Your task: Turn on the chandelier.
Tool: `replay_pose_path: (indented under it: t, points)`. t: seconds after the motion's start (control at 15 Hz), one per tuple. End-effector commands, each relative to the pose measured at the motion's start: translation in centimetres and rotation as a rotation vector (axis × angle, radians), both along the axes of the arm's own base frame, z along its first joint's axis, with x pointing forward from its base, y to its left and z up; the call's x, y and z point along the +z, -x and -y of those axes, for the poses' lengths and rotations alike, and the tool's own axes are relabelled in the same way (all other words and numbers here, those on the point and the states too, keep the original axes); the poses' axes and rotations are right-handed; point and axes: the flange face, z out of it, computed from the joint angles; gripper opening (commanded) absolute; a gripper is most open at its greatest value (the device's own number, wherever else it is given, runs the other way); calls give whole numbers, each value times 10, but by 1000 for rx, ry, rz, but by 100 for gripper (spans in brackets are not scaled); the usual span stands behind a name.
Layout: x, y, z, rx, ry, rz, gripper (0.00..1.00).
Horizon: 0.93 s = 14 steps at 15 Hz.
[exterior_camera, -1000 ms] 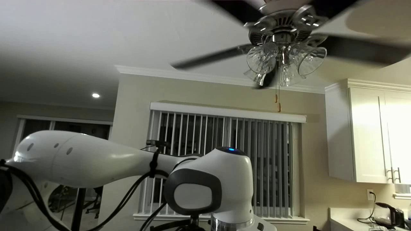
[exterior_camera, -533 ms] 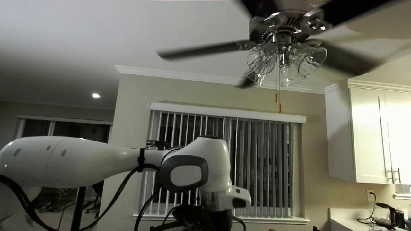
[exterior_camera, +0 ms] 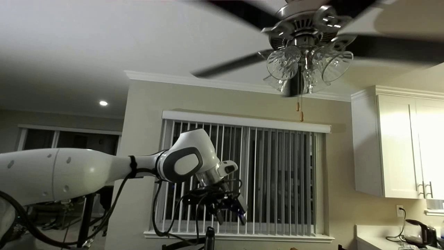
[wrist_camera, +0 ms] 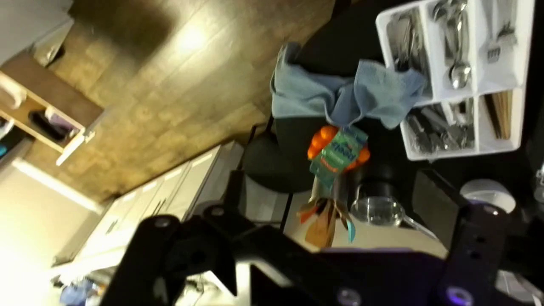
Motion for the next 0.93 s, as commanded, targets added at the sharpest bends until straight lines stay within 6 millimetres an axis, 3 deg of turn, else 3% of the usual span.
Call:
replay_pose_path:
  t: [0.0, 0.2, 0.33, 0.47, 0.87]
  points:
    - [48, -20, -39, 53, -67, 205, 100]
    - [84, -39, -48, 85, -163, 397, 100]
    - [98, -48, -52, 110, -229, 441, 100]
    - [93, -40, -48, 90, -205, 431, 100]
    - [98, -46, -54, 123, -242, 414, 100]
